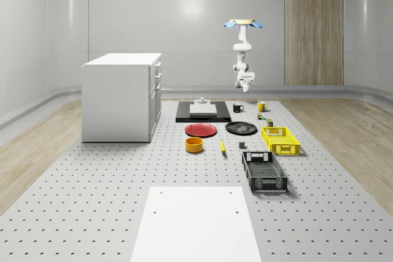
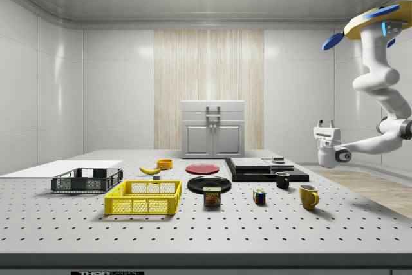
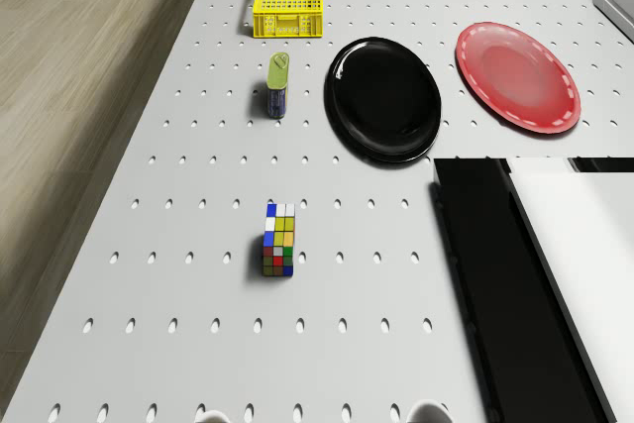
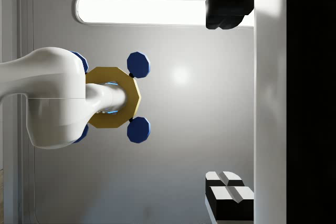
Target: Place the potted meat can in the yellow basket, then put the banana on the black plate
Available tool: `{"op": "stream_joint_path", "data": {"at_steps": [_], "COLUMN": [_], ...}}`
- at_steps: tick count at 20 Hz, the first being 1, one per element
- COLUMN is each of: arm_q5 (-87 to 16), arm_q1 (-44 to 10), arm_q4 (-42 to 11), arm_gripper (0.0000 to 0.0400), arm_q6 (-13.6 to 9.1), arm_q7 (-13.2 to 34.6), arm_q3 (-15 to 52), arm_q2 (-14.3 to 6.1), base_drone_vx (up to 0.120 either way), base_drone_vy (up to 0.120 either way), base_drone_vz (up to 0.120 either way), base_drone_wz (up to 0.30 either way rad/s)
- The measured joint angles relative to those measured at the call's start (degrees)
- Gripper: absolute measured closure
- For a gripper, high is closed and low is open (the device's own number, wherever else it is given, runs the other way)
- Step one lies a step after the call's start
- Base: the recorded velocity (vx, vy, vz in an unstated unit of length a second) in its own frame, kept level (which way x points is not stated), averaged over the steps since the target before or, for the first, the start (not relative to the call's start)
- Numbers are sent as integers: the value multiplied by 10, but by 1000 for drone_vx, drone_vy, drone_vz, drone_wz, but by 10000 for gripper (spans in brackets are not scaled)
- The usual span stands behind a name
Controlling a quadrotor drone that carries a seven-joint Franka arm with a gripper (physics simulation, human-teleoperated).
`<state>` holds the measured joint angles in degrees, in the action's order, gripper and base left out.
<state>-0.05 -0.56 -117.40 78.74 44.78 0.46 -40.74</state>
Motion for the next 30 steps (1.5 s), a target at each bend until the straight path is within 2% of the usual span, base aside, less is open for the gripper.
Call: {"op": "stream_joint_path", "data": {"at_steps": [13, 20, 25, 30], "arm_q5": [-20, -70, -164, -360], "arm_q1": [-5, -16, -36, -82], "arm_q4": [-4, -9, -26, -92], "arm_gripper": [0, 0, 0, 0], "arm_q6": [6, 9, 14, 24], "arm_q7": [2, 9, 22, 55], "arm_q3": [14, 50, 116, 249], "arm_q2": [-4, -7, -12, -28], "base_drone_vx": [120, 120, 120, 120], "base_drone_vy": [120, 120, 40, 0], "base_drone_vz": [0, 0, 0, -56], "base_drone_wz": [0, 0, 0, 0]}}
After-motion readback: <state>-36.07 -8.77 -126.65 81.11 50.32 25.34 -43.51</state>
